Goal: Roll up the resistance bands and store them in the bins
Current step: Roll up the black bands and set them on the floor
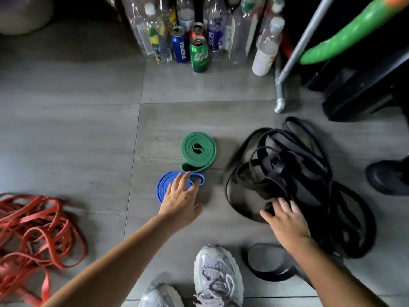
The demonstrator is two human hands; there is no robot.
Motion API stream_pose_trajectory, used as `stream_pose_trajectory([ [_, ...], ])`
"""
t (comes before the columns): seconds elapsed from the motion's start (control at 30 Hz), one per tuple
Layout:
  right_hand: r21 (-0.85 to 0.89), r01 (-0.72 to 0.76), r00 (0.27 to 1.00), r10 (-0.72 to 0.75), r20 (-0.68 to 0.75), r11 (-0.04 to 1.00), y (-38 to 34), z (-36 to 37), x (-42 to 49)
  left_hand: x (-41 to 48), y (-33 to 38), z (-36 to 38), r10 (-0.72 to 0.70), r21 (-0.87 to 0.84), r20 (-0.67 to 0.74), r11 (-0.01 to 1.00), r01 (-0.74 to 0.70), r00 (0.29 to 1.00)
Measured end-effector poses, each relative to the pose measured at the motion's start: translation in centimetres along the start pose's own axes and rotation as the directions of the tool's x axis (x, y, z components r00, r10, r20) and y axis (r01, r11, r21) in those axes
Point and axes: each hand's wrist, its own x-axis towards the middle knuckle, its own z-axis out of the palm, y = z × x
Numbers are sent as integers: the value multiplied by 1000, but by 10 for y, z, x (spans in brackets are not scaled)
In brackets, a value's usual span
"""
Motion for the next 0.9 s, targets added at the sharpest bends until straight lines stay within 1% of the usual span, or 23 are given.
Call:
stream_pose_trajectory([
  [0.07, -74, -88, 994, 92, 59, 993, 26, 8, -7, -8, 5, -9, 35, 46, 20, 998, -36, 999],
  [0.13, -175, -88, 982, 115, 149, 981, 52, 13, -16, -17, 8, -19, 45, 68, 29, 997, -47, 999],
  [0.17, -190, -78, 976, 114, 186, 979, 63, 12, -23, -22, 12, -25, 50, 78, 34, 996, -53, 998],
  [0.2, -166, -70, 972, 105, 211, 984, 70, 10, -27, -26, 15, -30, 53, 87, 46, 995, -57, 998],
  [0.27, -24, -83, 971, 86, 222, 996, 76, 0, -34, -36, 24, -41, 58, 87, 95, 994, -67, 994],
  [0.3, 89, -95, 976, 75, 204, 991, 77, -8, -39, -42, 30, -48, 64, 81, 122, 994, -74, 990],
  [0.33, 221, -103, 985, 69, 156, 970, 77, -17, -43, -48, 36, -56, 72, 72, 142, 994, -83, 987],
  [0.37, 367, -114, 992, 89, 85, 923, 78, -28, -48, -54, 42, -66, 79, 61, 153, 994, -90, 985],
  [0.4, 522, -130, 990, 137, 25, 843, 81, -40, -54, -59, 50, -77, 84, 50, 162, 994, -93, 983],
  [0.43, 674, -145, 981, 193, 4, 724, 85, -56, -61, -64, 59, -89, 87, 36, 165, 995, -94, 982],
  [0.47, 807, -149, 972, 236, 13, 571, 90, -74, -69, -70, 69, -103, 87, 19, 166, 996, -92, 982],
  [0.5, 906, -142, 967, 252, 41, 399, 96, -94, -78, -75, 81, -118, 88, 0, 164, 996, -89, 983],
  [0.53, 967, -122, 966, 252, 64, 222, 102, -116, -88, -81, 94, -133, 91, -21, 156, 996, -89, 983],
  [0.57, 991, -104, 960, 269, 78, 83, 107, -140, -99, -88, 107, -150, 103, -43, 141, 994, -98, 985],
  [0.6, 996, -85, 950, 302, 80, 3, 113, -164, -108, -95, 122, -166, 127, -64, 118, 991, -120, 985],
  [0.63, 998, -53, 944, 325, 62, -34, 118, -188, -119, -103, 137, -181, 160, -86, 87, 985, -152, 983],
  [0.7, 995, 87, 945, 320, -64, -57, 126, -239, -147, -124, 168, -208, 216, -131, 18, 968, -212, 976],
  [0.77, 970, 243, 937, 265, -227, -26, 127, -293, -183, -149, 197, -231, 279, -197, -61, 938, -286, 958],
  [0.83, 936, 345, 922, 161, -352, 68, 123, -341, -222, -178, 223, -252, 358, -337, -164, 855, -393, 919],
  [0.9, 901, 396, 904, 99, -417, 179, 118, -375, -254, -204, 244, -267, 400, -454, -269, 750, -481, 876],
])
